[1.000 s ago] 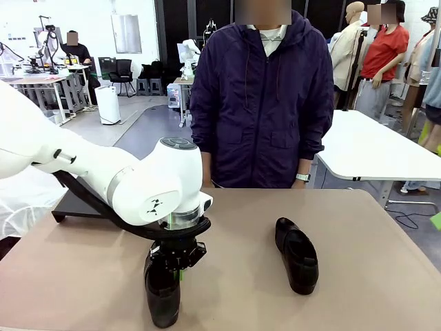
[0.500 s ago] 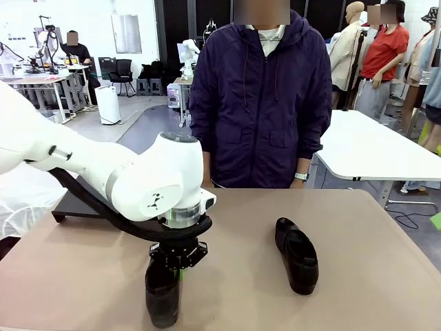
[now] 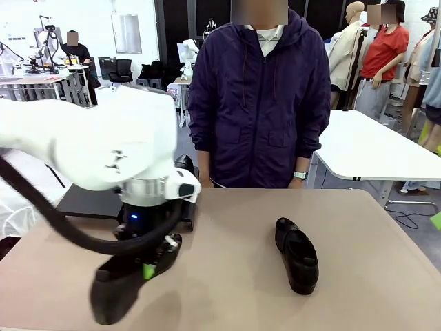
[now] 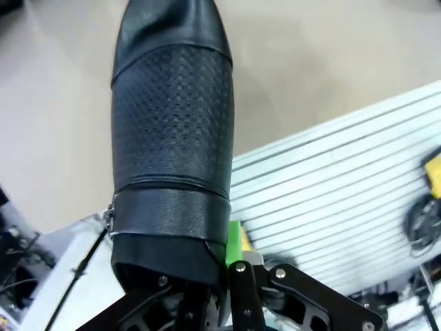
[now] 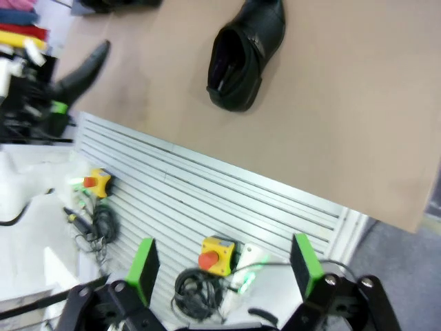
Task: Organize the shoes by placing them on the stand.
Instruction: Place the Shoe from the middle of the table onto the Shoes Stand.
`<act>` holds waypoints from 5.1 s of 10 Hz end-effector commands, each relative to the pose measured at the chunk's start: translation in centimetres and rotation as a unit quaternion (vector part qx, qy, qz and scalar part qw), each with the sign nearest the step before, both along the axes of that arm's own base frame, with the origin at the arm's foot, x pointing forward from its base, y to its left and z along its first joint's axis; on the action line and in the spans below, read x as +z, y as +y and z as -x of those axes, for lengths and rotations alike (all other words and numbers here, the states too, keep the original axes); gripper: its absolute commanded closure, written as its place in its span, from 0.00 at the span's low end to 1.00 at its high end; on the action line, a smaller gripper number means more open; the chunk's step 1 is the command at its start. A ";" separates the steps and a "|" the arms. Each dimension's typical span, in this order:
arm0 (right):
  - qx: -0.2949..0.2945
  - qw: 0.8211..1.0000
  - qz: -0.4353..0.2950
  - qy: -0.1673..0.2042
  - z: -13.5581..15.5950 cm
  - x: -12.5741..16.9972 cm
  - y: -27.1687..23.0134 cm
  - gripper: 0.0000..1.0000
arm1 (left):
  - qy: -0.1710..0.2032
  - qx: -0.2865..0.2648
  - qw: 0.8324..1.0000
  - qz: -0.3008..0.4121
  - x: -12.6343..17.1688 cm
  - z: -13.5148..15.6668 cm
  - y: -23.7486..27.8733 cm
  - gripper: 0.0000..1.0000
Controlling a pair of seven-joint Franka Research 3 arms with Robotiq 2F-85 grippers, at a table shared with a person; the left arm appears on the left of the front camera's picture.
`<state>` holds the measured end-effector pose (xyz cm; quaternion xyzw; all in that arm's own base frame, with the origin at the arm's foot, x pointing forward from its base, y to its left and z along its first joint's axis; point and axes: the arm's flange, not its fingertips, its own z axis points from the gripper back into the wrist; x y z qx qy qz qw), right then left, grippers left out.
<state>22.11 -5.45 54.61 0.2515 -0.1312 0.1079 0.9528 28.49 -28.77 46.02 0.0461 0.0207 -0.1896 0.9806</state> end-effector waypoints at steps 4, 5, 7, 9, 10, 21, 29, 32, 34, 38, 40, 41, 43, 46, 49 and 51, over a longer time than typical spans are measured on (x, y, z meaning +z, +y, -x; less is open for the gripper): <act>0.007 1.000 0.000 -0.005 -0.2 0.3 -0.3 0.00 | -0.179 0.035 0.982 0.040 3.4 -0.1 14.8 1.00; 0.007 1.000 0.000 -0.005 -0.2 0.3 -0.3 0.00 | -0.212 0.049 0.974 0.057 3.6 -0.4 17.7 1.00; 0.007 1.000 0.000 -0.005 -0.2 0.3 -0.3 0.00 | -0.224 0.097 0.968 0.061 3.9 -3.1 22.7 1.00; 0.007 1.000 0.000 -0.005 -0.2 0.3 -0.3 0.00 | -0.176 0.125 0.973 0.079 3.0 -6.8 27.0 1.00; 0.007 1.000 0.000 -0.005 -0.2 0.3 -0.3 0.00 | -0.145 0.159 0.972 0.092 2.7 -7.9 28.2 1.00; 0.007 1.000 0.000 -0.005 -0.2 0.3 -0.3 0.00 | -0.182 0.100 0.975 0.075 5.3 -18.7 26.8 1.00; 0.007 1.000 0.000 -0.005 -0.2 0.3 -0.3 0.00 | -0.256 0.155 0.950 0.089 -1.4 -30.8 29.4 1.00; 0.007 1.000 0.000 -0.005 -0.2 0.3 -0.3 0.00 | -0.261 0.137 0.954 0.060 -2.5 -31.6 29.5 1.00; 0.007 1.000 0.000 -0.005 -0.2 0.3 -0.3 0.00 | -0.266 0.126 0.954 0.048 -2.5 -31.8 29.5 1.00; 0.007 1.000 0.000 -0.005 -0.2 0.3 -0.3 0.00 | -0.285 0.105 0.952 0.036 -2.5 -32.1 29.6 1.00; 0.007 1.000 0.000 -0.005 -0.2 0.3 -0.3 0.00 | -0.284 0.101 0.953 0.035 -2.6 -32.1 29.4 1.00; 0.007 1.000 0.000 -0.005 -0.2 0.3 -0.3 0.00 | -0.281 0.100 0.954 0.034 -2.7 -32.2 29.4 0.65; 0.007 1.000 0.000 -0.005 -0.2 0.3 -0.3 0.00 | -0.279 0.100 0.954 0.032 -2.7 -32.2 29.3 0.00; 0.007 1.000 0.000 -0.005 -0.2 0.3 -0.3 0.00 | -0.286 0.094 0.953 0.035 -2.6 -32.2 29.2 0.00; 0.007 1.000 0.000 -0.005 -0.2 0.3 -0.3 0.00 | -0.252 0.069 0.963 0.062 1.0 -28.7 29.0 0.00; 0.007 1.000 0.000 -0.005 -0.2 0.3 -0.3 0.00 | -0.252 0.041 0.963 0.080 5.4 -23.5 29.5 0.00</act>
